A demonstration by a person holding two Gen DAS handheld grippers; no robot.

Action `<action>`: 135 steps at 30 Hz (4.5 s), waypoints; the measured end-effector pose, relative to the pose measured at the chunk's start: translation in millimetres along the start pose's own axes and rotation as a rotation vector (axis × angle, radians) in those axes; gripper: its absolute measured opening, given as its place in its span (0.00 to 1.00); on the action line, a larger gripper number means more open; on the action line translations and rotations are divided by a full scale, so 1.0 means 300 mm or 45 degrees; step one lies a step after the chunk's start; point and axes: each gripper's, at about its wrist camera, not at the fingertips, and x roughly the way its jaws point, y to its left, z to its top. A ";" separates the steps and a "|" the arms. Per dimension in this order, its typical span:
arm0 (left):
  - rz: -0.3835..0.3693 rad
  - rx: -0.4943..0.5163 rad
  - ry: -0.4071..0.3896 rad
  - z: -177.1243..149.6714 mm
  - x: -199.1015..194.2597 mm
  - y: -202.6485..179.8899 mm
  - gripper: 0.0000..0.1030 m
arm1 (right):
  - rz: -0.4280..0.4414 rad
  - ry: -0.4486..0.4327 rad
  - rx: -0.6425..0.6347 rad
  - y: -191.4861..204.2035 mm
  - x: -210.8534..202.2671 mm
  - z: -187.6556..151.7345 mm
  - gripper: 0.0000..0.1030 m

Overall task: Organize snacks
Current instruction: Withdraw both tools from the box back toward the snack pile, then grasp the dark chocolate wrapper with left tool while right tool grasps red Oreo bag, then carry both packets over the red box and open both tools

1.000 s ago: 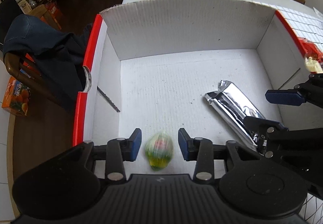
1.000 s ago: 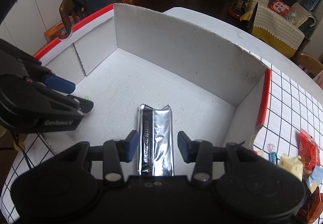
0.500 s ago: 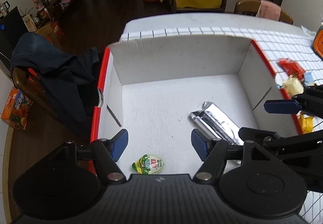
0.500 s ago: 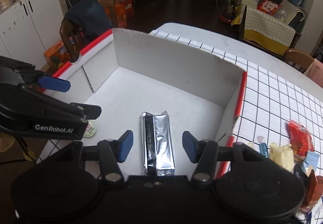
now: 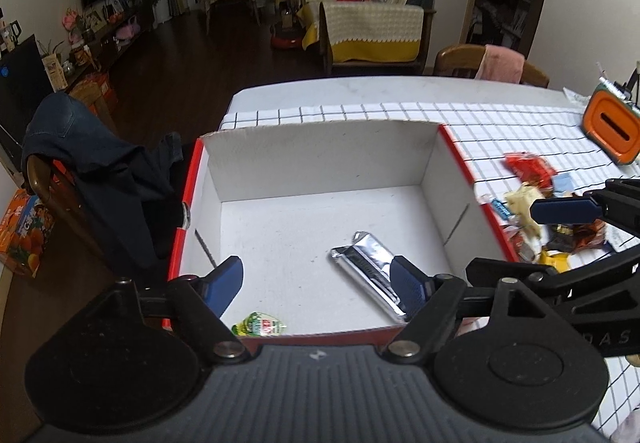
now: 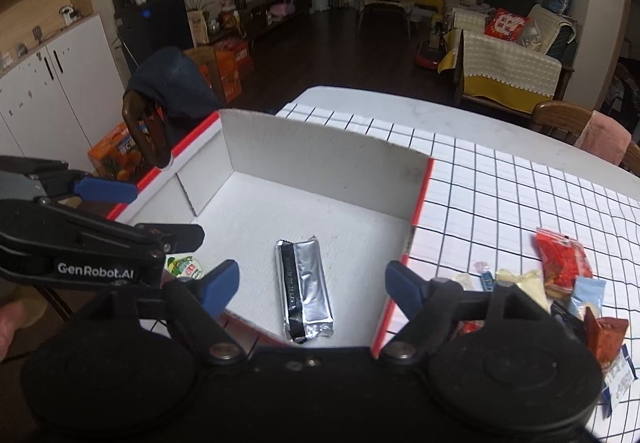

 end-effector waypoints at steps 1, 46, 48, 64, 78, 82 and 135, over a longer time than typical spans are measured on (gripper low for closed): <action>-0.003 0.000 -0.008 -0.002 -0.010 -0.009 0.79 | 0.001 -0.008 0.008 -0.010 -0.013 0.000 0.82; -0.019 0.124 0.003 -0.039 0.198 -0.776 0.88 | -0.236 -0.019 0.209 -0.894 -0.228 -0.408 1.00; -0.005 0.126 0.013 -0.033 0.226 -0.785 0.88 | -0.240 -0.004 0.222 -0.931 -0.205 -0.421 1.00; 0.142 0.110 0.114 0.020 0.451 -0.834 0.87 | -0.204 0.099 0.233 -0.968 0.008 -0.407 0.88; 0.141 -0.015 0.194 0.028 0.561 -0.815 0.68 | -0.200 0.128 0.257 -0.964 0.095 -0.383 0.72; 0.102 -0.081 0.242 0.041 0.595 -0.791 0.60 | -0.202 0.139 0.280 -0.967 0.111 -0.378 0.67; -0.084 -0.130 0.108 0.067 0.094 -0.600 0.36 | -0.077 0.011 0.244 -0.607 -0.258 -0.231 0.37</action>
